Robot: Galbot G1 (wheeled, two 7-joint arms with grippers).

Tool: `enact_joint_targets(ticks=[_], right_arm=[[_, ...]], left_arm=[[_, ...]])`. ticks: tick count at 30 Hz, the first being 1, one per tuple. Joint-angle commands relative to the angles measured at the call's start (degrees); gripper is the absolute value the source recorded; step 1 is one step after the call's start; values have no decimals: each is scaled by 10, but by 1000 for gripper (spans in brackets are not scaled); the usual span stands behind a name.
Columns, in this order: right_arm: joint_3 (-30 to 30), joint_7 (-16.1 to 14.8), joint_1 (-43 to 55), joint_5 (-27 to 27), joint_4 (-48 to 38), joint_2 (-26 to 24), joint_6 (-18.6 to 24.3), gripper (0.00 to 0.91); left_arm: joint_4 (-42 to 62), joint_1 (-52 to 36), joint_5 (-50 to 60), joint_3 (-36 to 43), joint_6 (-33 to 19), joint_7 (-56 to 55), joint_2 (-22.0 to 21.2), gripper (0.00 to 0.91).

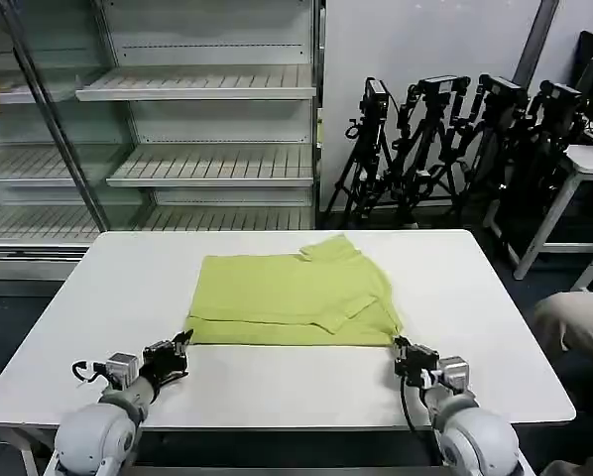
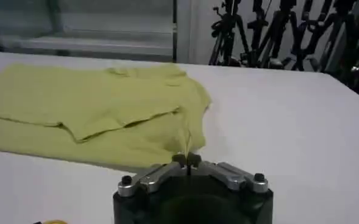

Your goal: Fold and organize the clothes.

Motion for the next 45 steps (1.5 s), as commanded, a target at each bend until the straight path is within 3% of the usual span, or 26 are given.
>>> enact_joint_targets(ticks=[1, 12, 27, 28, 29, 30, 39, 45], right_arm=[[30, -3, -105, -35, 69, -2, 13, 0], [75, -5, -217, -63, 135, -7, 42, 0], [68, -6, -271, -95, 163, -3, 64, 0], [68, -6, -270, -95, 162, -4, 65, 71], [68, -6, -269, -96, 160, -4, 65, 665], [68, -5, -268, -96, 159, -4, 65, 907], [103, -12, -269, -87, 176, -17, 63, 907], [138, -15, -235, -36, 204, -36, 51, 907]], left_arm=[[-64, 80, -1, -20, 0, 5, -1, 10], [-101, 160, 2, -70, -19, 29, -20, 20], [-129, 204, 36, -66, -23, 44, -33, 20], [-133, 207, 40, -62, -23, 43, -35, 413], [-134, 209, 44, -59, -23, 43, -36, 907], [-136, 210, 50, -56, -22, 42, -36, 907], [-170, 216, 52, -73, -9, 40, -37, 907], [-212, 195, 36, -95, 0, 29, -24, 907]])
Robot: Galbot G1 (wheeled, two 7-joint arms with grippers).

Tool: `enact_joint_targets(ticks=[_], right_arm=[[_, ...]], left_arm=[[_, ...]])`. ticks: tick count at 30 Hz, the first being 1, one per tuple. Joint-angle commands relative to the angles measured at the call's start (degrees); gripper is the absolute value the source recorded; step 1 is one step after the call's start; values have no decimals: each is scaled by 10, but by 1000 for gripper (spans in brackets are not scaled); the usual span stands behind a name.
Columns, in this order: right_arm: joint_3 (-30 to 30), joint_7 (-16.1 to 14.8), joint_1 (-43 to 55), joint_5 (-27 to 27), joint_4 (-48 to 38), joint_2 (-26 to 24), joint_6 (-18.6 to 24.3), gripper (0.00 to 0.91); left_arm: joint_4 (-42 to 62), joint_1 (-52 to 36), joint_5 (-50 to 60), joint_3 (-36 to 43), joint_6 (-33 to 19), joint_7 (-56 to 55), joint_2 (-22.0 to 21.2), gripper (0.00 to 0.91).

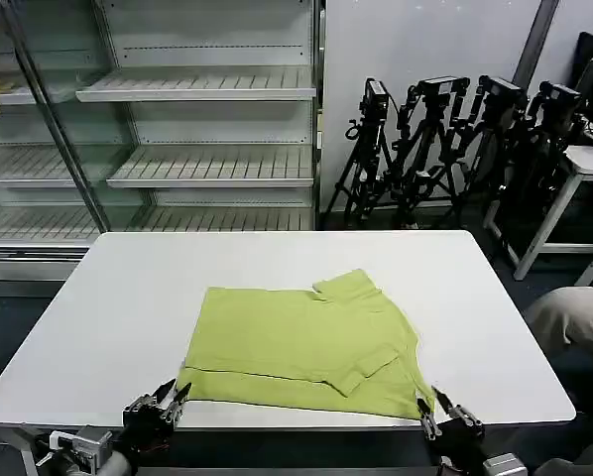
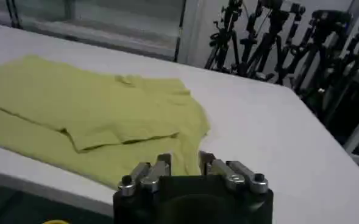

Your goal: Fold and organize the clothes.

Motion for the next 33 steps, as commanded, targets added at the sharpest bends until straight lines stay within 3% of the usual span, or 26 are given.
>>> enact_joint_targets(ticks=[1, 7, 11, 13, 15, 24, 33], right_arm=[[30, 0, 25, 35, 25, -12, -7, 907], [-77, 46, 258, 44, -73, 12, -65, 907], [-173, 69, 387, 45, -163, 36, -66, 907], [-190, 72, 431, 47, -199, 45, -66, 907], [-223, 95, 495, 55, -251, 57, -66, 907], [-277, 157, 635, 120, -420, 103, -67, 907], [-292, 154, 685, 123, -538, 124, -67, 907]], left_arm=[[-44, -24, -5, -12, 8, -12, 12, 907], [43, -153, -33, 51, -25, -31, 65, 907], [171, -265, -48, 113, -43, -37, 104, 907], [198, -293, -59, 124, -44, -39, 109, 907], [223, -319, -79, 136, -42, -38, 122, 907], [342, -438, -121, 187, -12, -36, 146, 907], [424, -518, -173, 239, 8, -70, 121, 907]])
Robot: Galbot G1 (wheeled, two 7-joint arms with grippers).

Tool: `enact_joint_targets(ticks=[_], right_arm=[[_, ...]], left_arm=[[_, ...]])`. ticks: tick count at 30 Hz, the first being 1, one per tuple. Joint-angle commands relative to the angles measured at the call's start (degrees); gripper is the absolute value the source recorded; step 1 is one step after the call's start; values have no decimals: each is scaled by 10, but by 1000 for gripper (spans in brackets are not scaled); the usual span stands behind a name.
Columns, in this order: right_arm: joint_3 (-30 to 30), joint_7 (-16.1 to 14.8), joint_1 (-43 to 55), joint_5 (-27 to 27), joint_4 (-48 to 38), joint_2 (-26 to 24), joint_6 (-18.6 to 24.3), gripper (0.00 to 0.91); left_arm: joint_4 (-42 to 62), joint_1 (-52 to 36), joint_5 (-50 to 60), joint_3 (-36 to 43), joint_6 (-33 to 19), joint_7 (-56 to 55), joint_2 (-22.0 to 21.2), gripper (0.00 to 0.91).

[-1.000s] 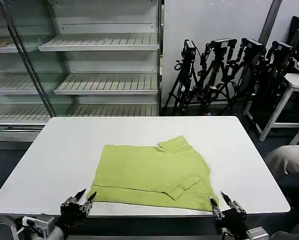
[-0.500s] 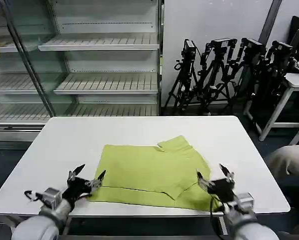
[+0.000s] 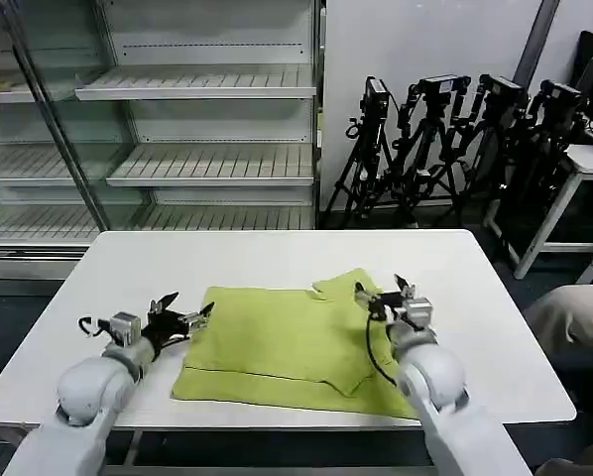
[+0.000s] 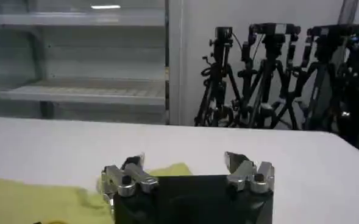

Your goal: Fold and organize the clothes.

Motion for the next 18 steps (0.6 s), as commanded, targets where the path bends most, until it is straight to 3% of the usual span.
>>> enact_joint_targets(ticks=[1, 18], right_arm=[[-36, 20, 100, 20, -140, 24, -4, 907], [-30, 10, 120, 36, -205, 41, -5, 907]], left_arm=[[127, -122, -45, 57, 12, -21, -3, 907], [193, -157, -8, 76, 12, 39, -13, 907]])
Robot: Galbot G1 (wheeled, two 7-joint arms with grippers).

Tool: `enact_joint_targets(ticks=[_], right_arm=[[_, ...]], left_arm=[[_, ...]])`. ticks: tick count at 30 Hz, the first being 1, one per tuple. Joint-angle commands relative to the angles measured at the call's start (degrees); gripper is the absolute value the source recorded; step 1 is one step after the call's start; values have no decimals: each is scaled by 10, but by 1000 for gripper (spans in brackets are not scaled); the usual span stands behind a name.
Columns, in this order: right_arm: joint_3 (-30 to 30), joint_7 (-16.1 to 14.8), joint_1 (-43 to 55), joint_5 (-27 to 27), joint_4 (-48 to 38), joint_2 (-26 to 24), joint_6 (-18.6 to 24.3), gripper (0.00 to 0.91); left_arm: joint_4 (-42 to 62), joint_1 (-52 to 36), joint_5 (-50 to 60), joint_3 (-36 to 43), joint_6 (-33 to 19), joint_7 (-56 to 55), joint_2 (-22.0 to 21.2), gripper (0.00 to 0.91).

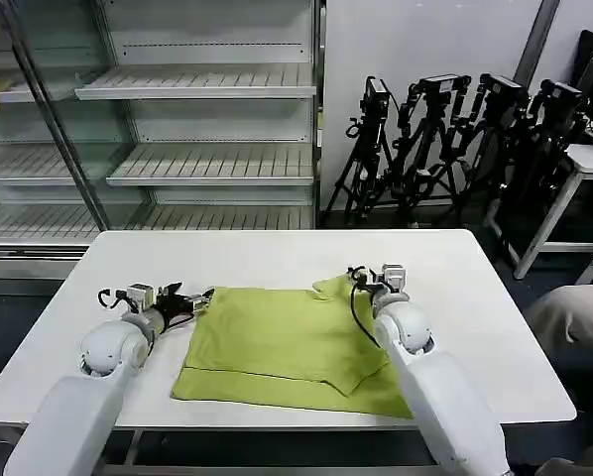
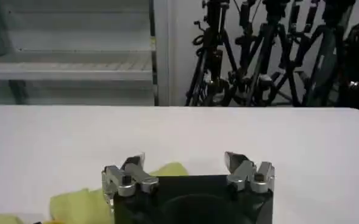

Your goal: Fold and organize the clothes.

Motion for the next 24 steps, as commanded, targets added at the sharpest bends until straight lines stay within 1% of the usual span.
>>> enact_joint_targets(ticks=[1, 9, 13, 14, 15, 16, 17, 18, 19, 24], right_arm=[[-7, 1, 24, 8, -43, 6, -1, 907], [-7, -5, 25, 11, -52, 10, -1, 907], [-8, -1, 24, 16, -50, 10, -2, 907], [-9, 0, 23, 18, -48, 8, -2, 846], [-9, 0, 22, 22, -46, 7, -2, 453], [-10, 0, 20, 24, -45, 6, -2, 30], [-10, 0, 17, 23, -44, 6, -2, 0], [-10, -1, 16, 23, -44, 5, -2, 0], [-10, -2, 13, 24, -45, 5, -2, 0], [-8, -4, 11, 33, -44, 4, -2, 0]], left_arm=[[40, -35, 3, 14, 3, 22, -3, 907], [38, -31, 6, 16, 3, 21, -8, 907], [34, -24, 10, 12, 3, 21, -13, 907], [33, -24, 9, 12, 3, 21, -14, 907], [33, -23, 10, 11, 3, 21, -15, 907], [33, -22, 12, 11, 3, 22, -17, 756], [34, -22, 13, 11, 3, 24, -18, 232], [34, -20, 13, 10, 3, 29, -18, 81], [34, -19, 15, 11, 3, 29, -19, 10], [33, -17, 16, 10, 3, 30, -21, 10]])
